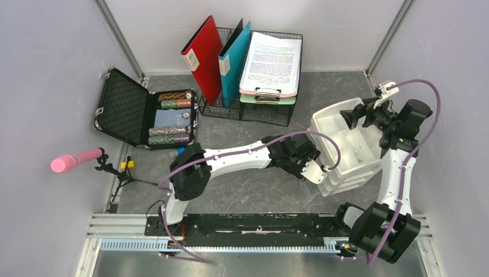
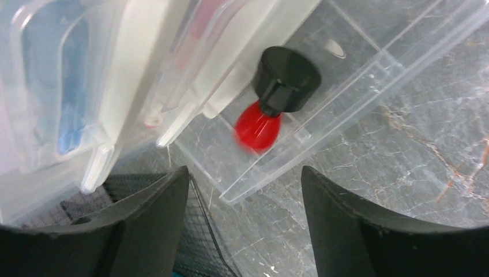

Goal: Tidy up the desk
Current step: Place the stationery in the drawer, then pick up the stationery from the center of the board.

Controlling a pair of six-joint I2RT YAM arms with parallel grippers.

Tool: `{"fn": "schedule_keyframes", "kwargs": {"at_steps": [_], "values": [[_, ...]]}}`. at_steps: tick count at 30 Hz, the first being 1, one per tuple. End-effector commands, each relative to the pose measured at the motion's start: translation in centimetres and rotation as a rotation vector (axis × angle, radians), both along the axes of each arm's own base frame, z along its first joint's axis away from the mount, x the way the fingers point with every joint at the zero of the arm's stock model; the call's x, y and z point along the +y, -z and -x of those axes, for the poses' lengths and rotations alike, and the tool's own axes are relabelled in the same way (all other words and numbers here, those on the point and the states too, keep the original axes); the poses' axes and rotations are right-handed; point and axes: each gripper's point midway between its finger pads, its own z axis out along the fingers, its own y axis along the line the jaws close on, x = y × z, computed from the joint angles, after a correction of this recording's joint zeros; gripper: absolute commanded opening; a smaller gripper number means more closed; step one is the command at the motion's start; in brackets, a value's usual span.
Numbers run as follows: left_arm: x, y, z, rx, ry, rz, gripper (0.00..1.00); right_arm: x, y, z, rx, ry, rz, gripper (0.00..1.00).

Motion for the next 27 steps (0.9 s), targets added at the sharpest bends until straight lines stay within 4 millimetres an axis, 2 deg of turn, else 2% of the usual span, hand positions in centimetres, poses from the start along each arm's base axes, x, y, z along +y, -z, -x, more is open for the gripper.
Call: {"fn": "schedule_keyframes", "kwargs": {"at_steps": [1, 5, 6, 8, 17, 19, 23, 27], "values": [[0.3, -5.1, -1.7, -0.114, -0.086, 0.126, 0.8, 0.3, 6.4, 1.8, 0.236, 0.044, -0.106, 0.98], [3.3, -8.0, -2.4, -0.156, -0.242, 0.219, 0.91, 0.3, 6.3, 2.0, 0.231, 0.048, -0.097, 0.98], [4.6, -8.4, -2.5, -0.166, -0.282, 0.233, 0.97, 0.3, 6.3, 2.0, 0.23, 0.051, -0.095, 0.98], [7.6, -8.6, -2.8, -0.185, -0.38, 0.247, 1.0, 0.2, 6.1, 2.0, 0.223, 0.052, -0.09, 0.98], [25.9, -2.6, -6.6, 0.047, -1.015, 0.156, 1.0, 0.4, 6.4, 2.1, 0.231, 0.039, -0.095, 0.98], [29.2, -1.5, -6.3, 0.122, -1.122, 0.124, 1.0, 0.4, 6.5, 2.1, 0.232, 0.038, -0.097, 0.98], [34.3, -0.5, -5.0, 0.202, -1.248, 0.084, 1.0, 0.4, 6.7, 2.1, 0.238, 0.037, -0.099, 0.98], [37.6, 0.7, -3.8, 0.246, -1.322, 0.03, 0.96, 0.4, 6.9, 2.0, 0.243, 0.039, -0.097, 0.98]]}}
